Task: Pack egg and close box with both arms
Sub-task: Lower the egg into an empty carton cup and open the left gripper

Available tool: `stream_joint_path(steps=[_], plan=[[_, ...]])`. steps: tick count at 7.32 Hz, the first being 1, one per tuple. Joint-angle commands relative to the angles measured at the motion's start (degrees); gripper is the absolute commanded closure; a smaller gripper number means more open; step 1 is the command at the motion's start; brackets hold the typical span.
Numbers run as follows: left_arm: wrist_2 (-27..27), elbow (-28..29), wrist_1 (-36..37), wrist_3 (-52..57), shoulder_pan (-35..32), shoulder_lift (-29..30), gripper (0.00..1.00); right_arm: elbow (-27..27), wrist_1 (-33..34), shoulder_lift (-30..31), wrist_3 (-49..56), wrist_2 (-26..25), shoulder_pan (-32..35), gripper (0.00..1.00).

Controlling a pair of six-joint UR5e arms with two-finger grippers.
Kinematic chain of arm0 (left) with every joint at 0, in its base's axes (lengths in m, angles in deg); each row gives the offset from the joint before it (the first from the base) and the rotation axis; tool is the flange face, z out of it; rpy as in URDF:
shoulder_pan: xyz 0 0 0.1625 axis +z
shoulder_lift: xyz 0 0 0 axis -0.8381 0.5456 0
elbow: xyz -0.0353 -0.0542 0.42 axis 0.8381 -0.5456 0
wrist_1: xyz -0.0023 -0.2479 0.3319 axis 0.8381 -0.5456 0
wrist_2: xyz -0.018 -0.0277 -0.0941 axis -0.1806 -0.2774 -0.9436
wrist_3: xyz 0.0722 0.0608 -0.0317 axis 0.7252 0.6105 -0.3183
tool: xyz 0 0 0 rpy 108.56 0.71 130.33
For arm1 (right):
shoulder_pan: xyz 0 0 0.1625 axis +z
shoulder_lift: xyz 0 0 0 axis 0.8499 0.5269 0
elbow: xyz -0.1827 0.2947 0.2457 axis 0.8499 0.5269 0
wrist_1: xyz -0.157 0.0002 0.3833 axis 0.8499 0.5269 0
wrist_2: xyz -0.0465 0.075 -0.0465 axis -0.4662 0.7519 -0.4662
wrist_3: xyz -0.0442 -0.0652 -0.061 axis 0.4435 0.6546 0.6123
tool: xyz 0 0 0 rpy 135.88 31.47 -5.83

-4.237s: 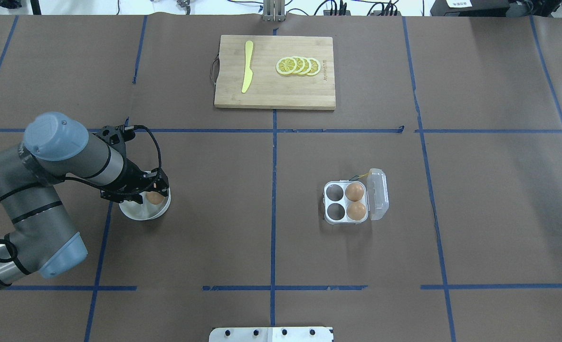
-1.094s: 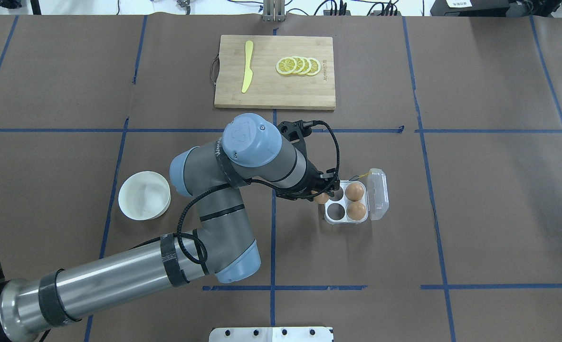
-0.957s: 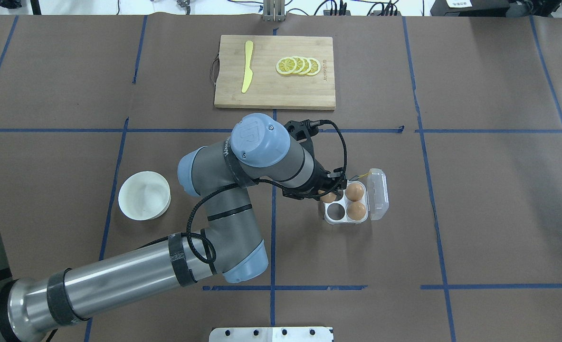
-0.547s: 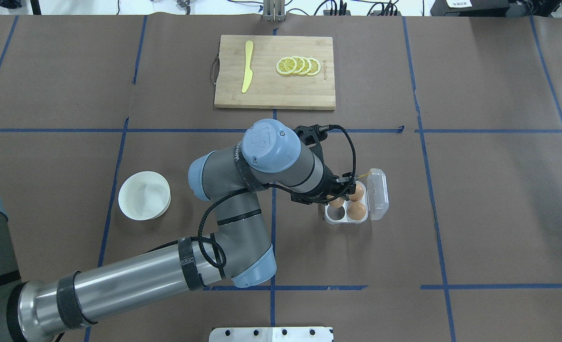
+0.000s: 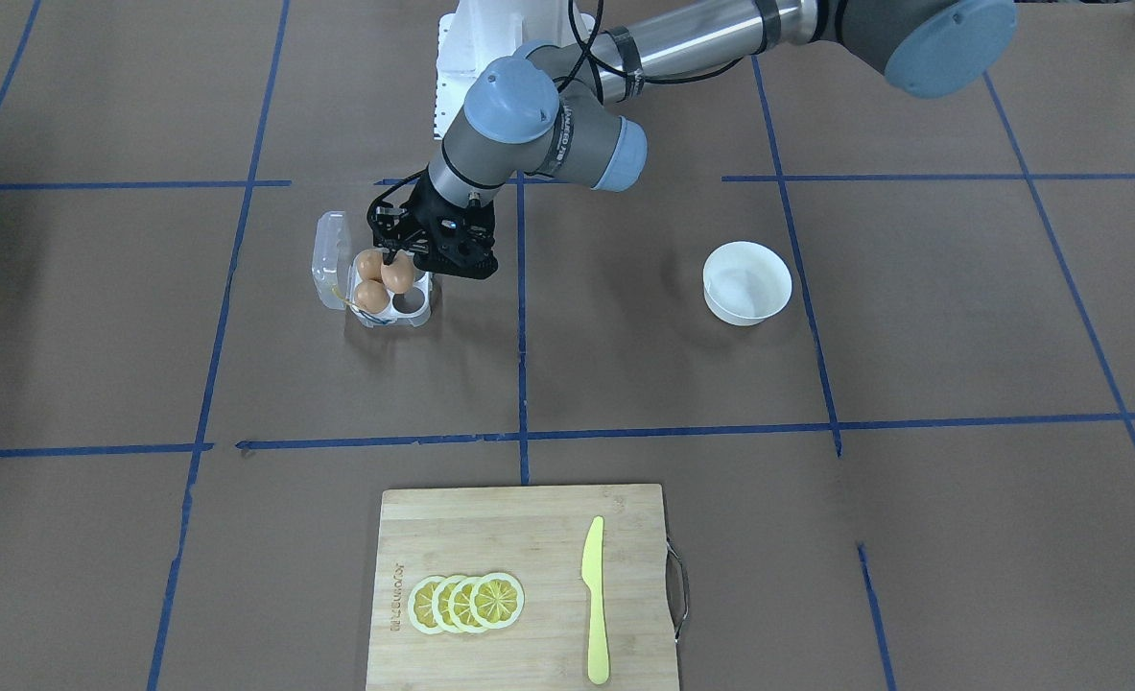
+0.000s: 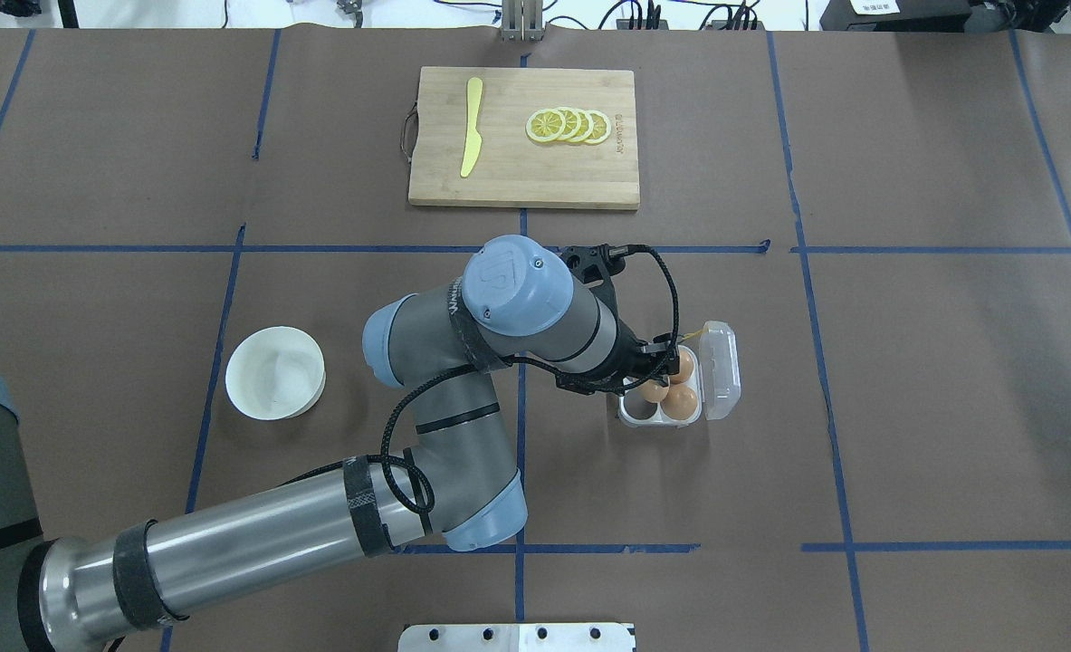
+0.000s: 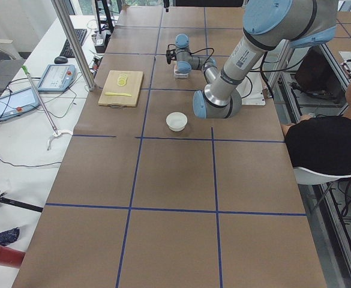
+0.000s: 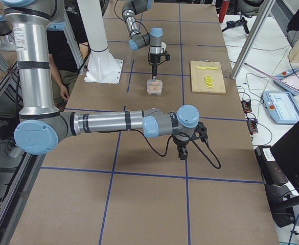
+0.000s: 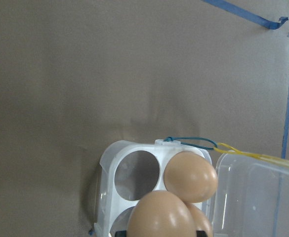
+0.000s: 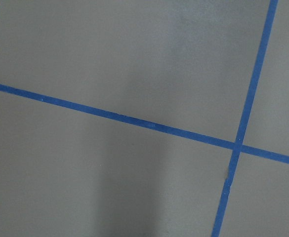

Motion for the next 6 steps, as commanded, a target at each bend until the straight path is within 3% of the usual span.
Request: stream_joint_path(steps=[1, 4, 6], plan=[[1.0, 0.2, -0.4, 0.0, 0.4, 0.0, 0.11, 0.0, 0.0, 0.0, 0.0, 0.0, -0.1, 0.0], [1.0, -1.3, 0.1, 0.0, -0.2, -0.3, 0.11, 0.0, 0.0, 0.0, -0.1, -0.1, -0.2, 0.0], [0.9, -11.1, 7.9, 1.2, -3.5, -5.8, 0.12, -1.0, -0.1, -1.1, -5.9, -0.2, -2.8, 0.0]])
